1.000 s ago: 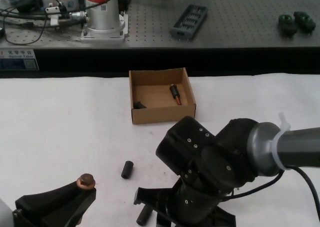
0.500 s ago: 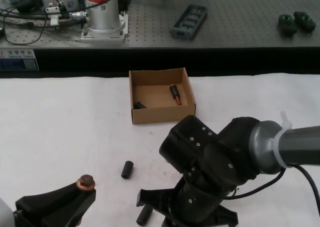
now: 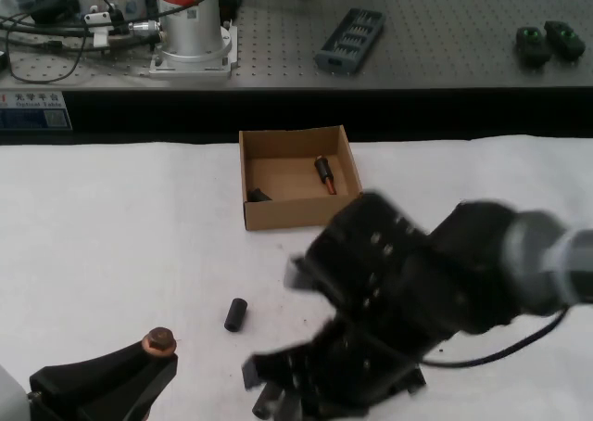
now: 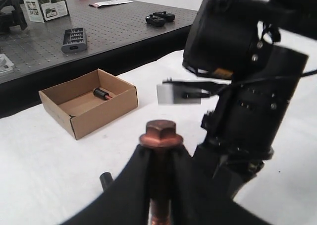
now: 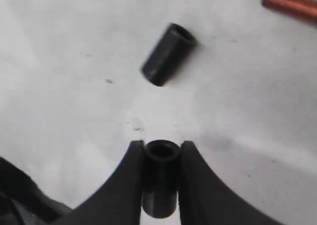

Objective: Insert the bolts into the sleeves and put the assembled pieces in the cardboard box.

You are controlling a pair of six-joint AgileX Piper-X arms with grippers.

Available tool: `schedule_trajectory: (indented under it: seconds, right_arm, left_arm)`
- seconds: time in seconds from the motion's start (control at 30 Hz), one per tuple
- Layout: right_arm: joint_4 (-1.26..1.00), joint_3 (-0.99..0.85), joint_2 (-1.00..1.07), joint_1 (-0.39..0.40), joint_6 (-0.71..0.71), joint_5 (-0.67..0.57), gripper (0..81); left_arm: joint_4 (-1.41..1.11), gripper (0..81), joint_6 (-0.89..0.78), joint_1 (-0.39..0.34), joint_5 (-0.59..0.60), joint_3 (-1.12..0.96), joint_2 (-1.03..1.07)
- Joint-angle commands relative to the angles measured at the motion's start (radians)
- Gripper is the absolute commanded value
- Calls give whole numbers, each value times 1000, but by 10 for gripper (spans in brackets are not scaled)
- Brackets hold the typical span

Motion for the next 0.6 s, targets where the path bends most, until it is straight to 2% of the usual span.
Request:
schedule_trajectory:
  seconds: [0.0,0.17,0.3,0.43,0.57]
  right_arm:
    - [-15,-6,-82,4,-84,-13,55]
    - [-15,-6,-192,4,-265,6,55]
    - [0,4,-255,4,-393,126,55]
    - [-75,89,-317,4,-461,218,55]
    - [-244,238,-375,4,-462,230,55]
  left_arm:
    - [-22,6,0,-6,-15,-4,-8]
    - [-76,6,0,-6,-15,-4,-8]
    - [-113,6,0,-6,-15,-4,-8]
    - [-130,6,0,-6,-15,-4,-8]
    - [-181,6,0,-6,-15,-4,-8]
